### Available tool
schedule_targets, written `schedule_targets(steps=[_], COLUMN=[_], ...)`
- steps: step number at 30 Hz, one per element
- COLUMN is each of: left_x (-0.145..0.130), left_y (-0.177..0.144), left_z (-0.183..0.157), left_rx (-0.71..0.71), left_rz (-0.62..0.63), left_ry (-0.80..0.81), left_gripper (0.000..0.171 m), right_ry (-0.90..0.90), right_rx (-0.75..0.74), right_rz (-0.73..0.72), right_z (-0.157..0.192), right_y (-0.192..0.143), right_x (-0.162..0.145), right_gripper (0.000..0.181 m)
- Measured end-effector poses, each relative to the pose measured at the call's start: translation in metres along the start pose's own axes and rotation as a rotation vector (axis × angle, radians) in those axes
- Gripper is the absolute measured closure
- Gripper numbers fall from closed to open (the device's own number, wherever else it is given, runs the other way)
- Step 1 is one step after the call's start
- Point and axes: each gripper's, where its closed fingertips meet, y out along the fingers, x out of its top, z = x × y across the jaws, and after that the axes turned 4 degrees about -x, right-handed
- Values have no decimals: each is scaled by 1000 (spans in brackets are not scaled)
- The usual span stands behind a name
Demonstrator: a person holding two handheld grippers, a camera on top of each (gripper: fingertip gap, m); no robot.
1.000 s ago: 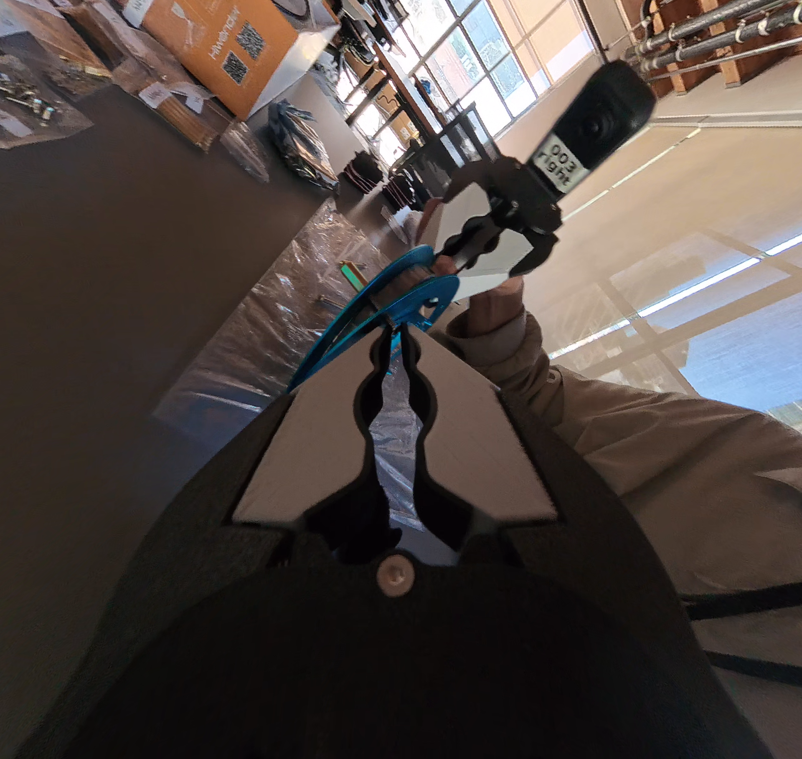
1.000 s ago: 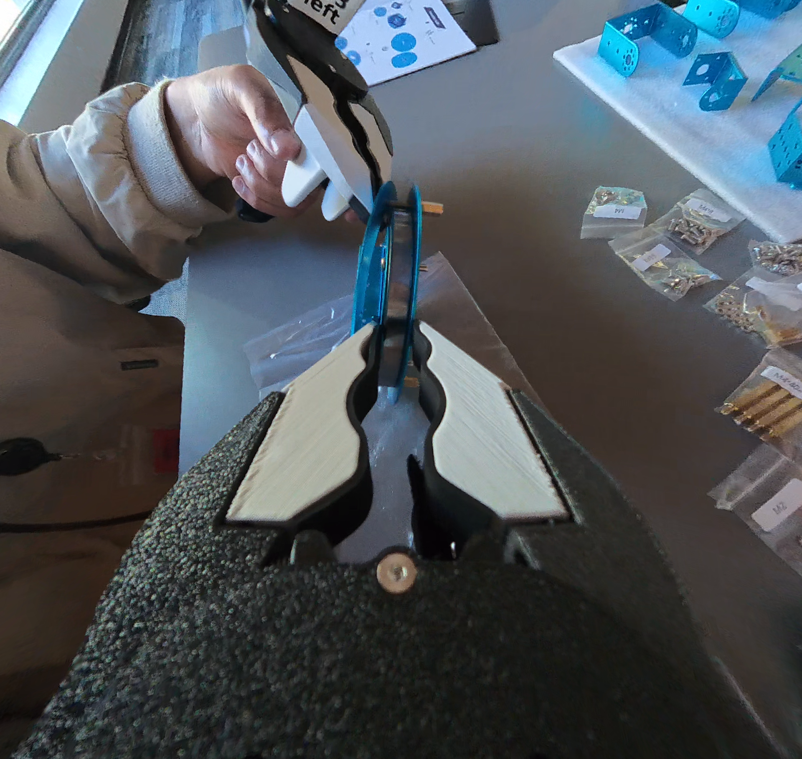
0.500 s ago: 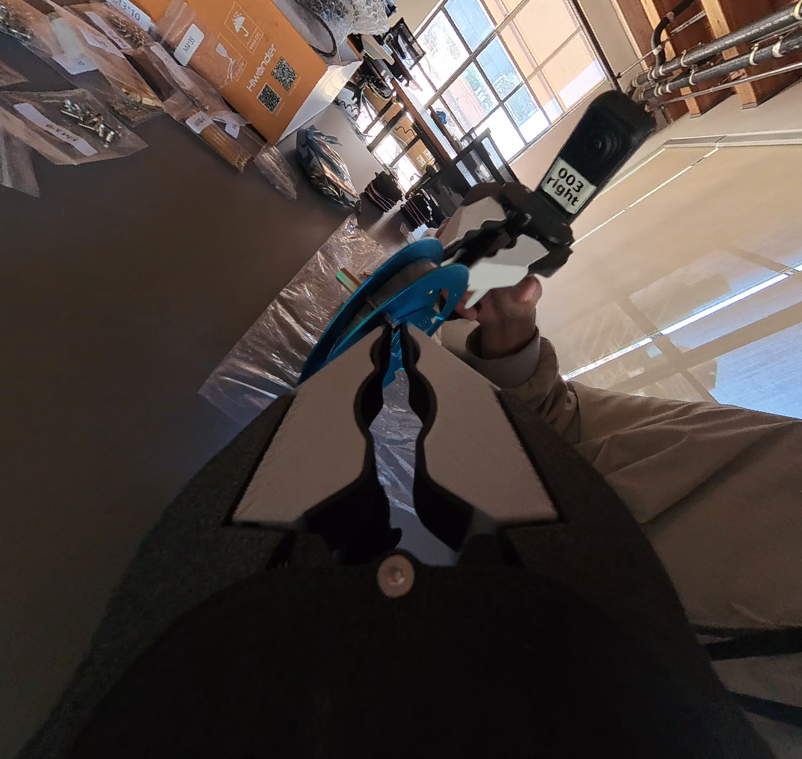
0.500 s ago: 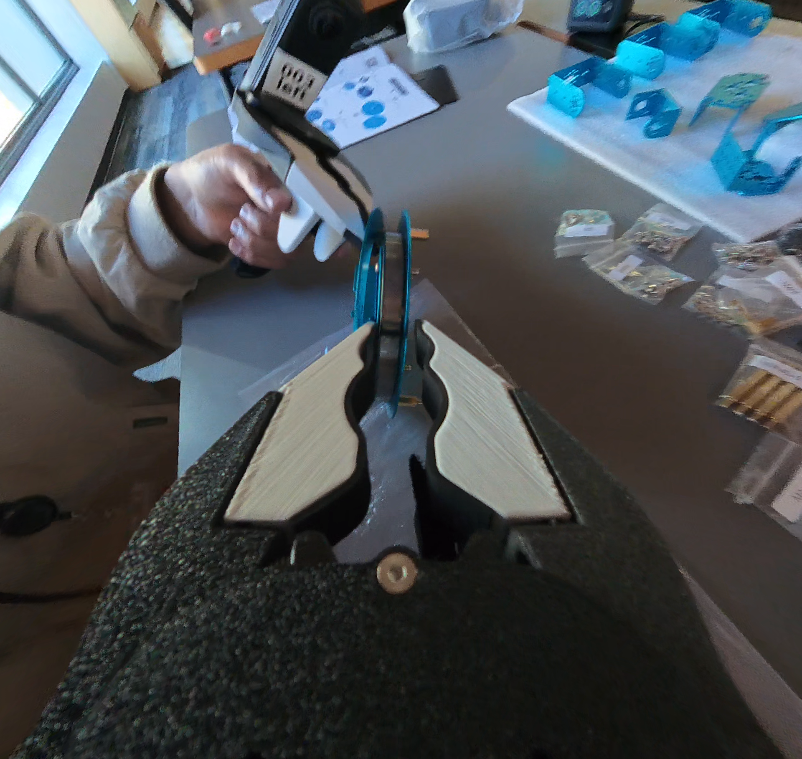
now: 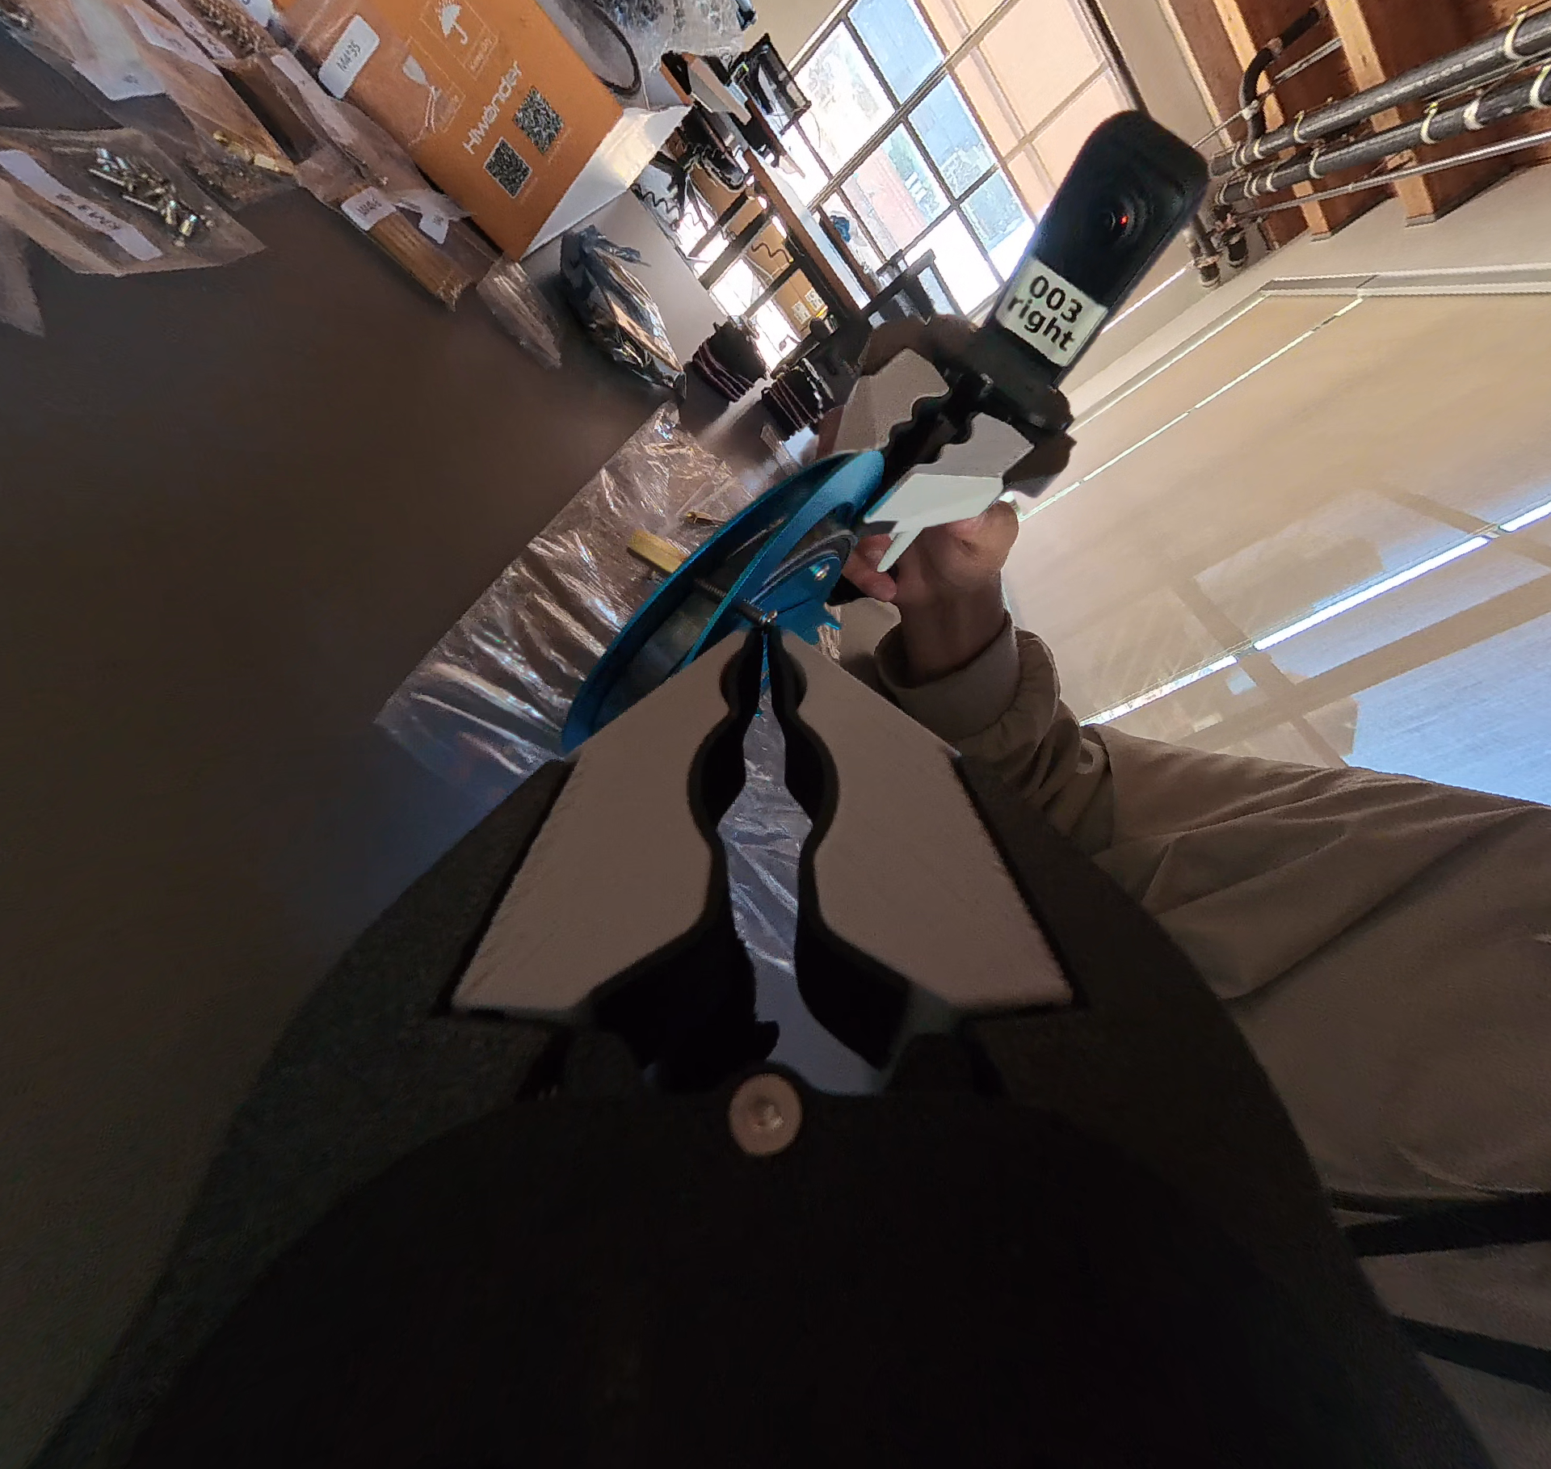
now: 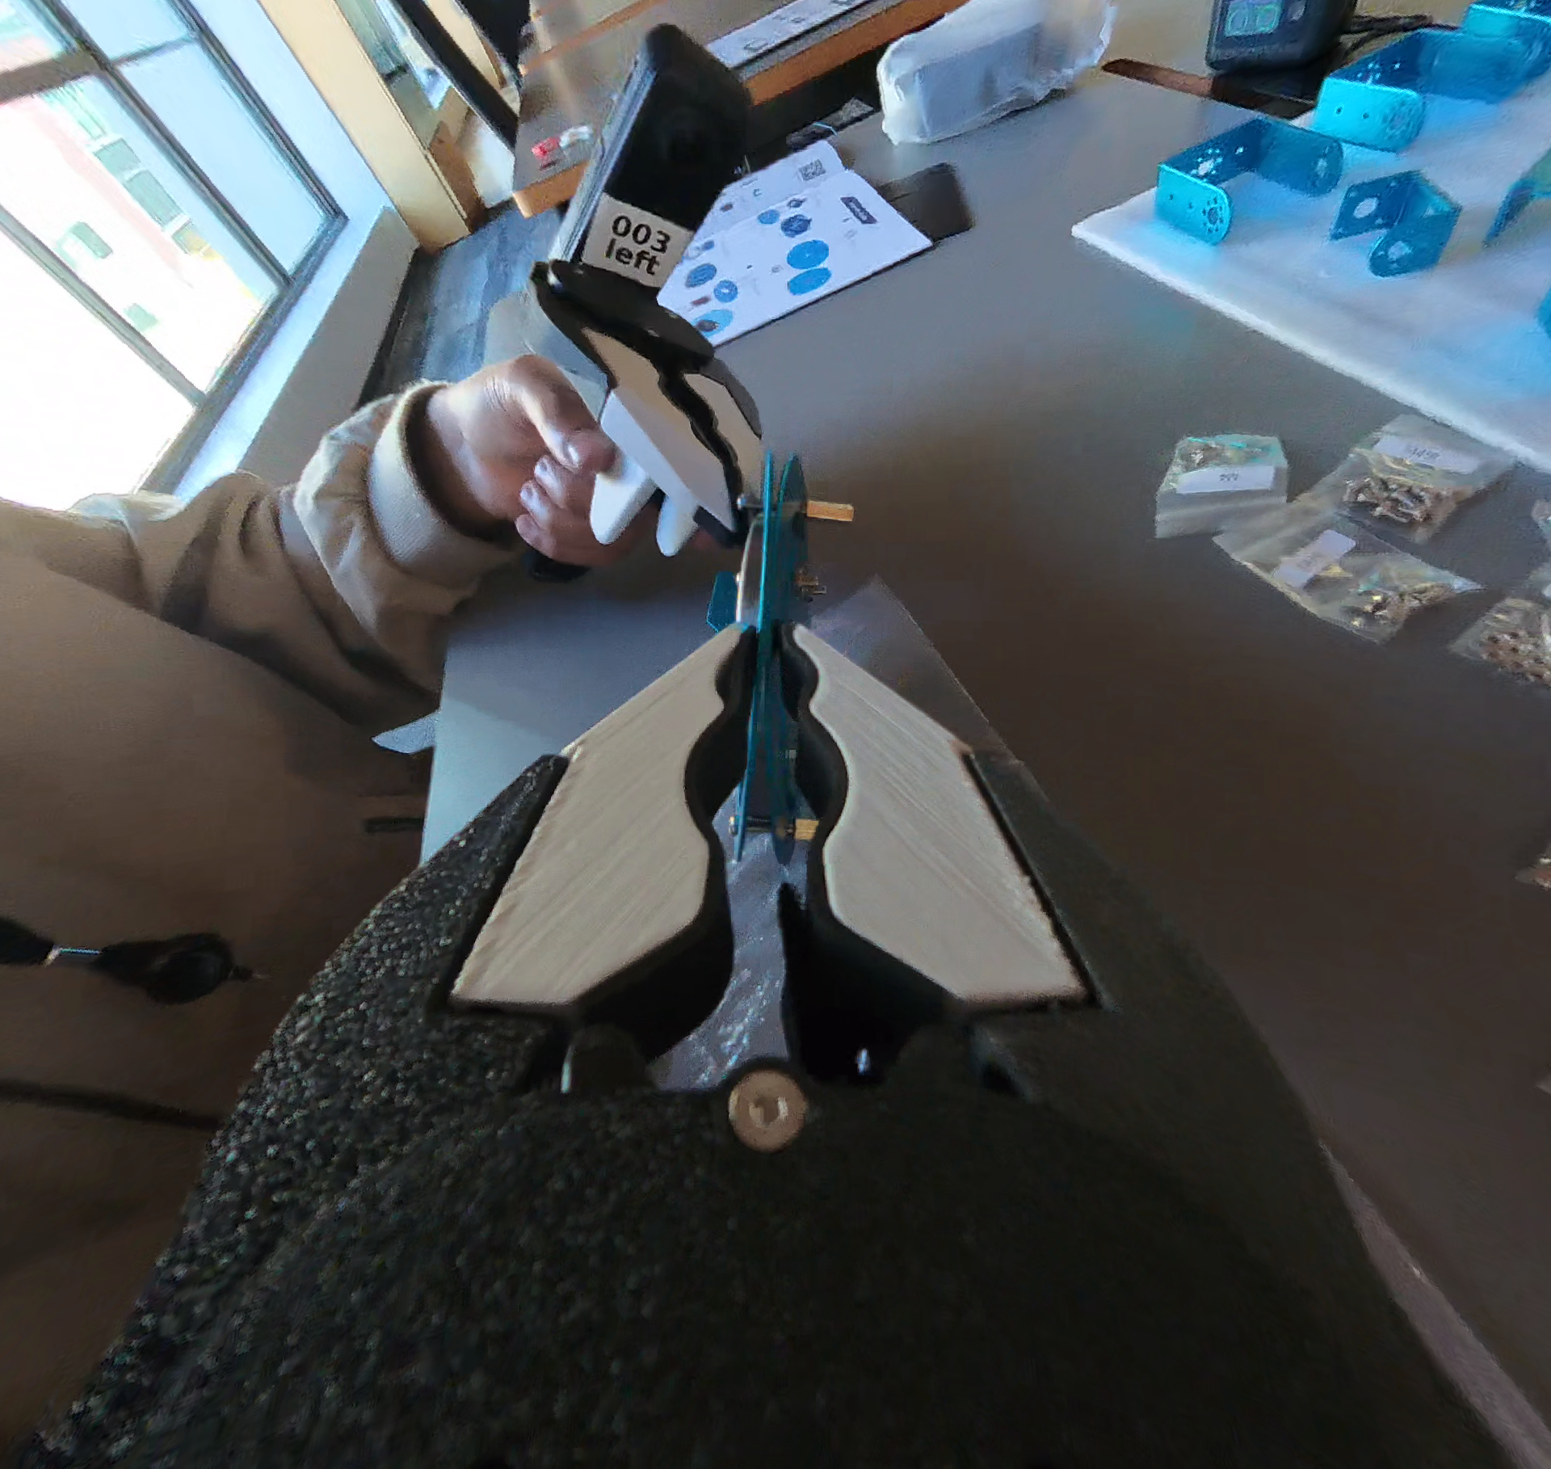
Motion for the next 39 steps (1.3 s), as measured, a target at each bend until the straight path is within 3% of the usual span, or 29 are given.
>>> schedule_targets(steps=[8,10,12,13,14,21,24,27,30,39], left_x=[0,-2,-3,-3,-4,-3,9,4,-11,-11], left_y=[2,5,9,11,13,12,2,7,21,46], left_z=[-5,-10,-13,-14,-16,-30,-20,1,10,-6], left_rx=[-18,-35,-25,-17,-12,-7,74,190,179,41], left_rz=[-7,2,10,18,31,33,1,103,240,346], left_ry=[28,51,99,129,156,315,363,451,507,603], left_gripper=[171,171,171,171,171,171,168,148,138,157], right_ry=[-60,-108,-161,-188,-219,-153,-105,-97,-80,-63], right_rx=[-14,-29,-43,-69,-125,-54,-52,-40,-19,0], right_rz=[-2,14,35,51,61,78,91,100,117,145], right_z=[5,8,12,11,5,3,-2,-2,-3,-9], right_y=[-2,1,6,7,6,-11,-18,-21,-26,-39], right_x=[-4,-9,-16,-18,-18,-32,-37,-39,-44,-49], right_gripper=[175,152,140,144,164,168,168,168,168,160])
